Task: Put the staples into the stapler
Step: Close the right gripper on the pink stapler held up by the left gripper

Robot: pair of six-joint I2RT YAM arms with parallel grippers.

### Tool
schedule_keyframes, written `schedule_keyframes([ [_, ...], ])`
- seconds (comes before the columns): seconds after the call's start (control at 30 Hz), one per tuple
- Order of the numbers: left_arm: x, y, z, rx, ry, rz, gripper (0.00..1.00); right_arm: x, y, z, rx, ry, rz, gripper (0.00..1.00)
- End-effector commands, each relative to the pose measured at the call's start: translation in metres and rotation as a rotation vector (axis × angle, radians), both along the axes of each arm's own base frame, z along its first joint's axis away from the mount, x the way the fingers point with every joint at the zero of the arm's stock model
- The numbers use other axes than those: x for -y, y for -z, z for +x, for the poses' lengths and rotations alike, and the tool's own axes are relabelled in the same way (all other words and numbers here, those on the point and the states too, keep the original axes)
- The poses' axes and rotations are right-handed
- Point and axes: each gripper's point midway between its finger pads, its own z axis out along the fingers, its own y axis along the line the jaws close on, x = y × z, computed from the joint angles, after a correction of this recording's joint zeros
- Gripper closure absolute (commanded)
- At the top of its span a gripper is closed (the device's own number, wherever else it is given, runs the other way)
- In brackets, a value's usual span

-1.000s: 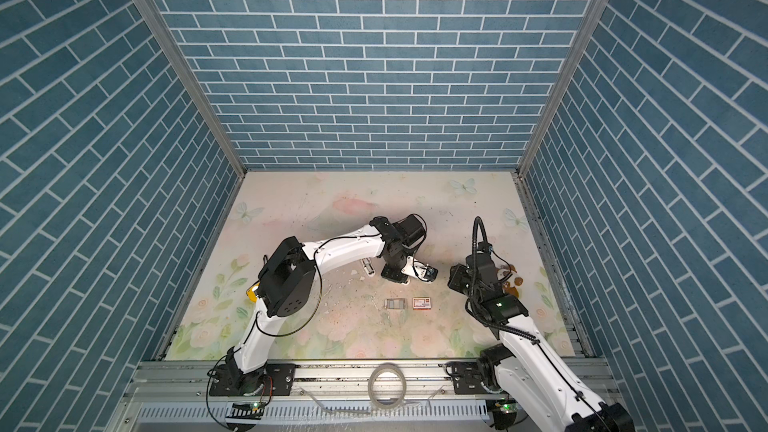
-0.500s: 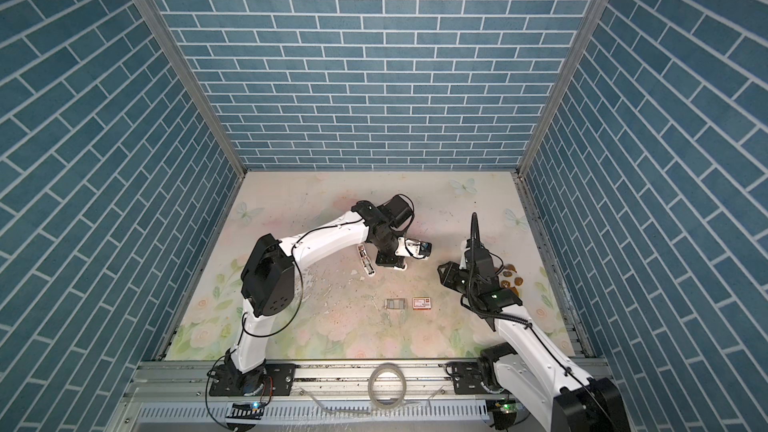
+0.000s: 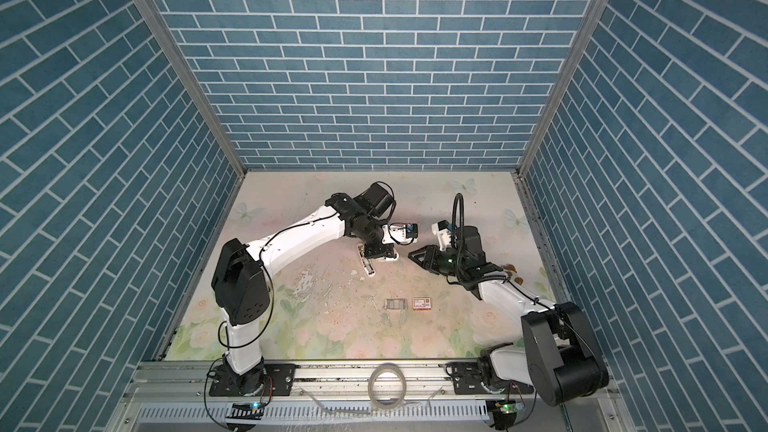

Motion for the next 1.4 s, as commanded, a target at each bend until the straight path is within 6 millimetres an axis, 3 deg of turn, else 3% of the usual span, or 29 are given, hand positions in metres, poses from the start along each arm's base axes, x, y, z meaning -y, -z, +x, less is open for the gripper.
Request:
schedule_keyframes([
  [0.0, 0.0, -0.013, -0.002, -0.004, -0.025, -0.042, 1.0, -0.015, -0.029, -0.002, 0.038, -0.089, 0.102, 0.69],
  [0.43, 0.006, -0.027, -0.004, -0.023, -0.046, -0.093, 1.0, -0.026, -0.025, -0.004, 0.022, -0.137, 0.069, 0.71],
  [0.83, 0.012, -0.039, -0.005, -0.031, -0.045, -0.131, 1.0, -0.032, -0.006, -0.001, -0.019, -0.137, 0.025, 0.74],
  [1.37, 0.023, -0.071, -0.002, -0.024, -0.071, -0.223, 1.0, -0.038, 0.013, -0.004, -0.05, -0.139, 0.016, 0.75],
])
